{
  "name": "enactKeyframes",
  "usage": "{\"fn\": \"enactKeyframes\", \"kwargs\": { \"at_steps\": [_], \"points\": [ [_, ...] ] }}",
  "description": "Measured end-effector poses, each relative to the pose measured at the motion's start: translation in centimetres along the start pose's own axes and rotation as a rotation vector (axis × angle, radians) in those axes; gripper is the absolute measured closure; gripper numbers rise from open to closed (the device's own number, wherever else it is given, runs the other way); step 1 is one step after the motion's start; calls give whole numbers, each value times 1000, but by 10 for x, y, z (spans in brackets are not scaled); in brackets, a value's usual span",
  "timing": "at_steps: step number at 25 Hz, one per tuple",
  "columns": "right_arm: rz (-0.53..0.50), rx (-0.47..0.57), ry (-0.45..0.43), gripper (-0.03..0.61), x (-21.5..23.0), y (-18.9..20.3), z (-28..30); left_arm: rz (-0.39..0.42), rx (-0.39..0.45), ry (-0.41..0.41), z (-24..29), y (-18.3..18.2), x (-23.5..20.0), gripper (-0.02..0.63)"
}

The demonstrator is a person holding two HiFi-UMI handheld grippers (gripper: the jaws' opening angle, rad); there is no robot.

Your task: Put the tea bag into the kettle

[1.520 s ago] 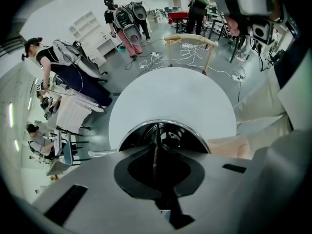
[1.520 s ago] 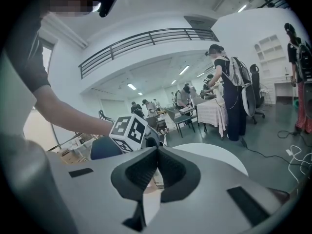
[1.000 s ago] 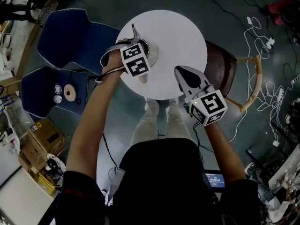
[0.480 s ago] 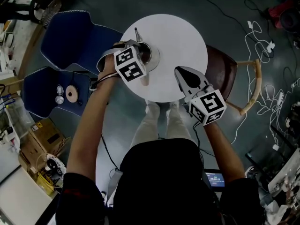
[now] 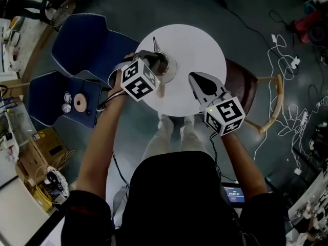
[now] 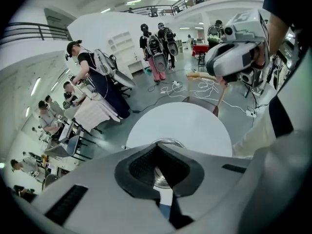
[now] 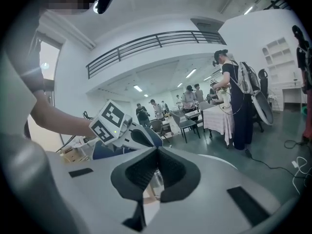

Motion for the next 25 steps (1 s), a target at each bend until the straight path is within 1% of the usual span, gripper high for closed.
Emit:
{"fn": "enactKeyframes", "kwargs": {
  "at_steps": [7,9,12,17,19,21,25],
  "points": [
    [-54,17,-23,561,-4,-21,-10,-159,163,-31,-41,-7,10,600],
    [-70,20,-31,561,-8,-26,-11,-201,195,-38,-50,-5,15,600],
    [-91,23,-47,561,-13,-31,-15,-290,246,-40,-61,-2,24,600],
    [-120,31,-78,561,-17,-38,-21,-425,338,-58,-84,-9,39,600],
    [-136,32,-91,561,-20,-40,-24,-455,373,-81,-94,-13,47,600],
    [-153,36,-102,561,-24,-42,-28,-475,400,-122,-105,-16,52,600],
    [-193,53,-125,561,-32,-52,-38,-541,472,-211,-130,-20,56,600]
  ]
}}
Point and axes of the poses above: the fingertips, and each gripper's own axes: z forward along the fingers, x to its right, y out of its underside, the point moved 4 cm from there along -z, backward along the fingers, and after that the axes turned 11 degrees about -x, right-handed, at the moved point
